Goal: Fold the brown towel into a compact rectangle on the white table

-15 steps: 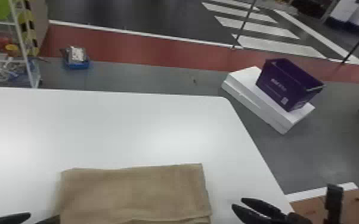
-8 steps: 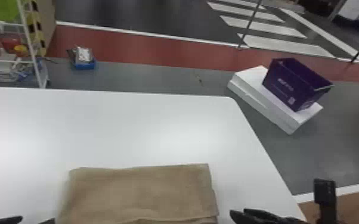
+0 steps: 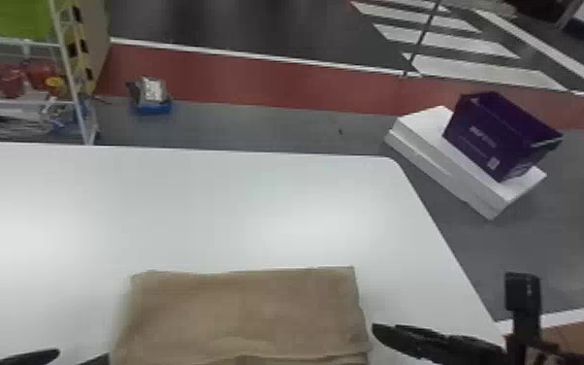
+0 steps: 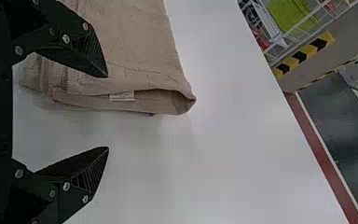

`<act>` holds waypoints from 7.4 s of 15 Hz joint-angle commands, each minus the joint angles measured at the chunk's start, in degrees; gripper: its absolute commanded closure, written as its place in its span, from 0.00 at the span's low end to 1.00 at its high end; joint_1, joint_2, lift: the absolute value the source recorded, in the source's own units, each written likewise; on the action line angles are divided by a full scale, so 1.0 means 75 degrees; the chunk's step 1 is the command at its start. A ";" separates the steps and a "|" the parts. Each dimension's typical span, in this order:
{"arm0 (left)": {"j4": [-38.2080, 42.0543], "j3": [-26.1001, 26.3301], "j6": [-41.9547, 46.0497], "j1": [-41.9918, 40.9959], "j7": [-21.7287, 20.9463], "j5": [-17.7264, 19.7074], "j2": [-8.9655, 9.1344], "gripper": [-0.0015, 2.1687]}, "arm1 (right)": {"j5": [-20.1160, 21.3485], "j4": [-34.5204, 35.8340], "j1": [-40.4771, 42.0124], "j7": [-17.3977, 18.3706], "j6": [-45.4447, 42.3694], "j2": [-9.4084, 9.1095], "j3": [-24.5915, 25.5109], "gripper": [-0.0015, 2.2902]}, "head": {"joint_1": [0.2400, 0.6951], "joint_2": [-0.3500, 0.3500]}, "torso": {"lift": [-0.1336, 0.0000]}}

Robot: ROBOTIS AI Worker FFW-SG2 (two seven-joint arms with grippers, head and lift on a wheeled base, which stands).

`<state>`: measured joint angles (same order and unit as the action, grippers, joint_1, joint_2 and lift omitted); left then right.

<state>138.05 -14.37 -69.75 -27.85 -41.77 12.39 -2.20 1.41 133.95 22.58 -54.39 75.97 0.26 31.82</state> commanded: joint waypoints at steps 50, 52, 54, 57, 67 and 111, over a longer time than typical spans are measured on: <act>0.0086 -0.0100 0.0071 -0.0083 -0.0255 -0.0012 -0.0012 0.04 | 0.1851 -0.0669 -0.1569 0.0326 0.1882 0.0199 -0.2016 0.15 | 1.00 0.25 | 0.08; 0.0051 -0.0100 0.0094 -0.0060 -0.0244 -0.0012 -0.0012 0.04 | 0.1979 -0.0903 -0.1639 0.0326 0.1882 0.0199 -0.2239 0.19 | 1.00 0.26 | 0.08; 0.0015 -0.0170 0.0141 -0.0048 -0.0255 0.0000 -0.0012 0.04 | 0.2073 -0.1044 -0.1686 0.0326 0.1882 0.0199 -0.2415 0.19 | 1.00 0.27 | 0.08; -0.0008 -0.0228 0.0188 -0.0036 -0.0255 0.0058 -0.0024 0.04 | 0.2120 -0.1091 -0.1768 0.0314 0.1882 0.0211 -0.2497 0.21 | 1.00 0.31 | 0.08; 0.0074 -0.0475 0.0188 -0.0106 -0.0466 0.0609 -0.0012 0.04 | 0.1640 -0.1021 -0.1745 0.0056 0.1882 0.0481 -0.2157 0.44 | 1.00 0.32 | 0.08; -0.2035 0.2162 0.3258 -0.0001 -0.0537 -0.0610 -0.0223 0.69 | -0.0189 0.0796 -0.1897 -0.0084 0.1882 0.0176 -0.1934 0.72 | 1.00 0.18 | 0.08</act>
<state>119.81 4.64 -45.30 -26.35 -45.02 5.76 -3.85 0.63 140.09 8.37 -55.02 89.79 1.27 15.88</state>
